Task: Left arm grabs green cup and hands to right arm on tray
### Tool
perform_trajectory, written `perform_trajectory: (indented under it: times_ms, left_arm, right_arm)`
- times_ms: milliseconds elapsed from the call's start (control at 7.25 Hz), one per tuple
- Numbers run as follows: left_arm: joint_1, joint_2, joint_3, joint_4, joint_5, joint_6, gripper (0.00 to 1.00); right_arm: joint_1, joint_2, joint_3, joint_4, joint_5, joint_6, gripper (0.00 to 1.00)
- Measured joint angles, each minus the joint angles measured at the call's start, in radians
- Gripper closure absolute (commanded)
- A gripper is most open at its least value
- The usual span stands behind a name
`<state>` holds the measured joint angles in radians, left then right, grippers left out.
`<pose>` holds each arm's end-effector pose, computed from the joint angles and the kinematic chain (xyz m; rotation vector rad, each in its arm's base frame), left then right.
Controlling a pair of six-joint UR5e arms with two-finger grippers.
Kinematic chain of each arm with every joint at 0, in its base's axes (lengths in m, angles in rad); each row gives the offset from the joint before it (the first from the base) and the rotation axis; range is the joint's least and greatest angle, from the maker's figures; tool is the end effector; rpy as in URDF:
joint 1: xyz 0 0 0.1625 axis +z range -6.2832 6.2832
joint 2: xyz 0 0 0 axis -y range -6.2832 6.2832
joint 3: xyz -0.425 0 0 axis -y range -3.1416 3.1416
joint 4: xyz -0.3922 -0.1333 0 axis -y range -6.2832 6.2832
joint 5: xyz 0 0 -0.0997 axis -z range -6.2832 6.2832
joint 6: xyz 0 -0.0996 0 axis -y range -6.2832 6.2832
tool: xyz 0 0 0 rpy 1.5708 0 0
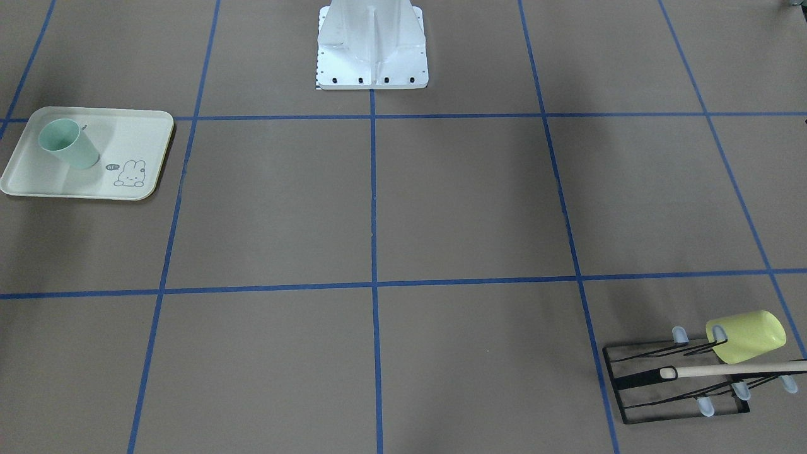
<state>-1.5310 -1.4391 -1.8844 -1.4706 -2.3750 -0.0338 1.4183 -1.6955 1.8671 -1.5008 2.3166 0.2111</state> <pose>-0.0442 -0.4370 0.5736 0.0476 0.8061 0.0385 -0.0031 -0.4527 0.5644 0.0923 -0.7713 -0.0345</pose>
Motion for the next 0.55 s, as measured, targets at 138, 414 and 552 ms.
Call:
perform_trajectory:
  times_ms: [138, 414, 552]
  left_arm:
    - [0.001, 0.002, 0.001, -0.002, -0.001, 0.003, 0.0]
    - [0.001, -0.005, -0.005, 0.001, -0.002, 0.001, 0.0]
    - [0.003, -0.012, -0.01, 0.001, -0.002, -0.001, 0.0]
  right_arm:
    - [-0.001, -0.005, -0.003, 0.001, -0.001, -0.003, 0.0]
    - [-0.002, -0.029, 0.001, 0.01, -0.007, 0.001, 0.0]
    - [-0.002, -0.035, 0.008, 0.013, -0.007, 0.004, 0.0]
